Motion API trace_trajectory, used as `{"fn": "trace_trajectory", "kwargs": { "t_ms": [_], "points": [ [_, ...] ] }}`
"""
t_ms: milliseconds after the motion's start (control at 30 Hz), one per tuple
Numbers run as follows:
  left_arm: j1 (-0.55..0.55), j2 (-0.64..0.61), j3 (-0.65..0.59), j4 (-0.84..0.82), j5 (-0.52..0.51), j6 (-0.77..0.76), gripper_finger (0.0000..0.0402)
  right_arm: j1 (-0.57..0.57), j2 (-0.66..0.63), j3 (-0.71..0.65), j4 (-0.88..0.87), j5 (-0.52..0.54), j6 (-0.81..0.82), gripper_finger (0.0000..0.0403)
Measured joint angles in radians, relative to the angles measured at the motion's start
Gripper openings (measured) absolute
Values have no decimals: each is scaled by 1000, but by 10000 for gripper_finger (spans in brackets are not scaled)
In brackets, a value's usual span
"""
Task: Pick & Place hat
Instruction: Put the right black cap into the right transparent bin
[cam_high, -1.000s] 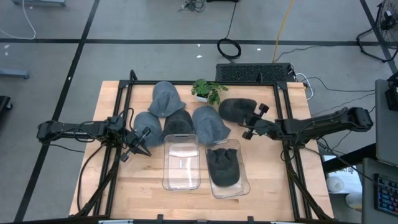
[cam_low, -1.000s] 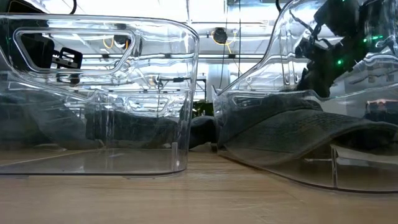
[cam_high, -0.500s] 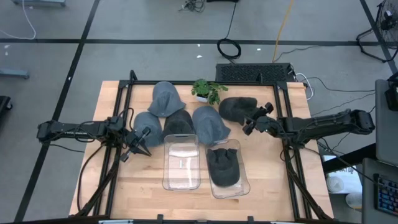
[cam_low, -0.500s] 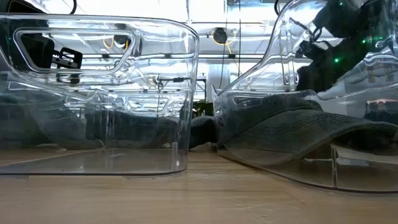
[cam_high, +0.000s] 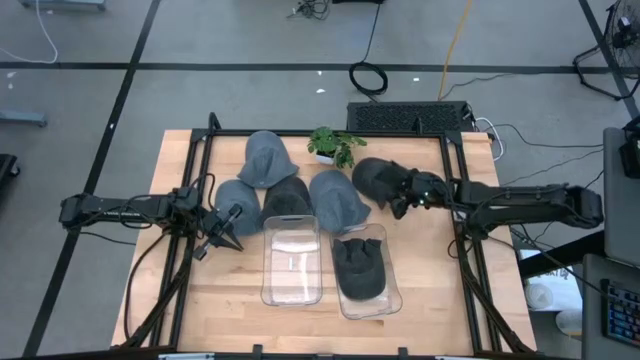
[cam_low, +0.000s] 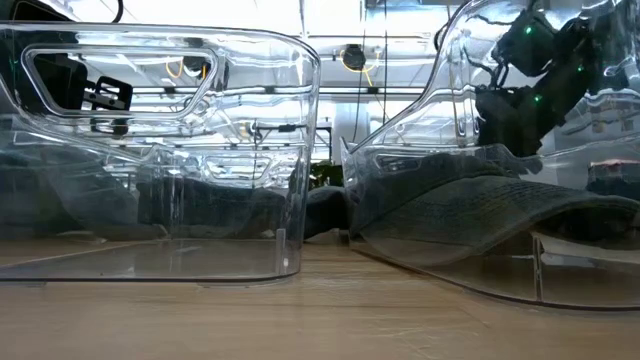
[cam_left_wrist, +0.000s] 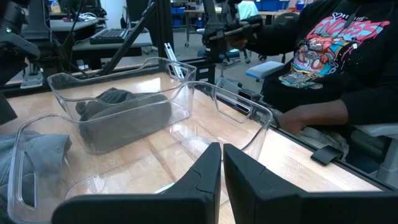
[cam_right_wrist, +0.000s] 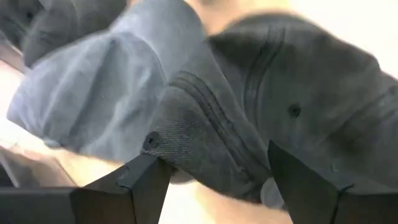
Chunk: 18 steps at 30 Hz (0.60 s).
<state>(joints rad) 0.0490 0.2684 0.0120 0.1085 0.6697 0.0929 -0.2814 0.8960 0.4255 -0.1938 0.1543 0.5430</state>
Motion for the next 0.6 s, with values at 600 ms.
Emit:
{"fn": "trace_trajectory", "kwargs": {
  "t_ms": [600],
  "points": [
    [0, 0, 0, 0, 0, 0, 26, -88, -48, 0, -435, -21, 107, 254]
  ]
}}
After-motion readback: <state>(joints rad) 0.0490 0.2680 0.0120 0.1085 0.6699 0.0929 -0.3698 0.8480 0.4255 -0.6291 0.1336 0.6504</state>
